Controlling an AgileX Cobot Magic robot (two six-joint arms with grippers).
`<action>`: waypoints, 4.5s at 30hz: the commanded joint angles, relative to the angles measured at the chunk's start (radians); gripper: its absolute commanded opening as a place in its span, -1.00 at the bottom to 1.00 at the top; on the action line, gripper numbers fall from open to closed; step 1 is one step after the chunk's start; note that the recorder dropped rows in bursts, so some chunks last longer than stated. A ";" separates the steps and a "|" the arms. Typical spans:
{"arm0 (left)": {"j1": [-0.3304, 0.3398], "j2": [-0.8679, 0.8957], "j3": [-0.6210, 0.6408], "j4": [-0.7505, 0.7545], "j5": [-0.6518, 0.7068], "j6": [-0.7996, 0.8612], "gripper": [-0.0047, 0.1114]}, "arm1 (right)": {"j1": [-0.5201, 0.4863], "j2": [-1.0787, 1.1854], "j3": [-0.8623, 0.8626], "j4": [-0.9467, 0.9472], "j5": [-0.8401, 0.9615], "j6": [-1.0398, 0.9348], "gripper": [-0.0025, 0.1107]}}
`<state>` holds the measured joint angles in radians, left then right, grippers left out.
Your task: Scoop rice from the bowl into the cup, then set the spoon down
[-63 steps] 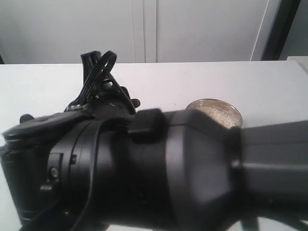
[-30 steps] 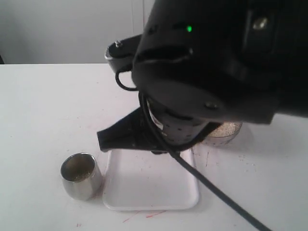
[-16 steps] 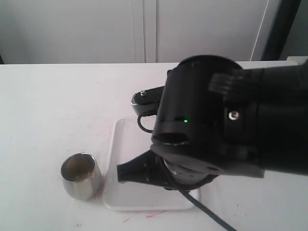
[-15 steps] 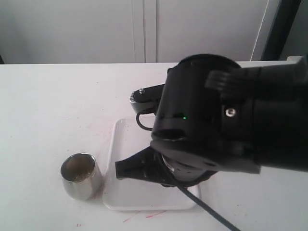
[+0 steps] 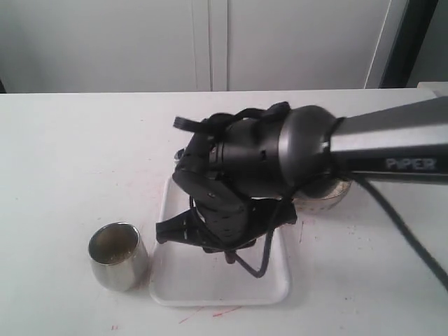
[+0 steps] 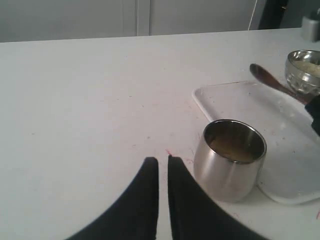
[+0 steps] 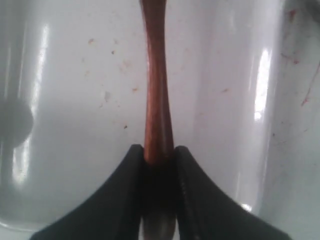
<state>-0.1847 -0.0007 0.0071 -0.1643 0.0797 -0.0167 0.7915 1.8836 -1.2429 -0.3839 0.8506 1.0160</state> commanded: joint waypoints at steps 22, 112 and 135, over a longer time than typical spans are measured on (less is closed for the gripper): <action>-0.003 0.001 -0.007 -0.007 -0.003 -0.002 -0.67 | -0.073 0.075 -0.004 0.116 -0.074 -0.099 -0.96; -0.003 0.001 -0.007 -0.007 -0.003 -0.002 -0.67 | 0.204 -1.227 0.518 0.121 0.315 -0.254 -0.96; -0.003 0.001 -0.007 -0.007 -0.003 -0.002 -0.67 | 0.020 -1.291 0.741 -0.444 -0.451 -0.248 -0.96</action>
<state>-0.1847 -0.0007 0.0071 -0.1643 0.0797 -0.0167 0.8841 0.6188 -0.5374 -0.8005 0.5229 0.7667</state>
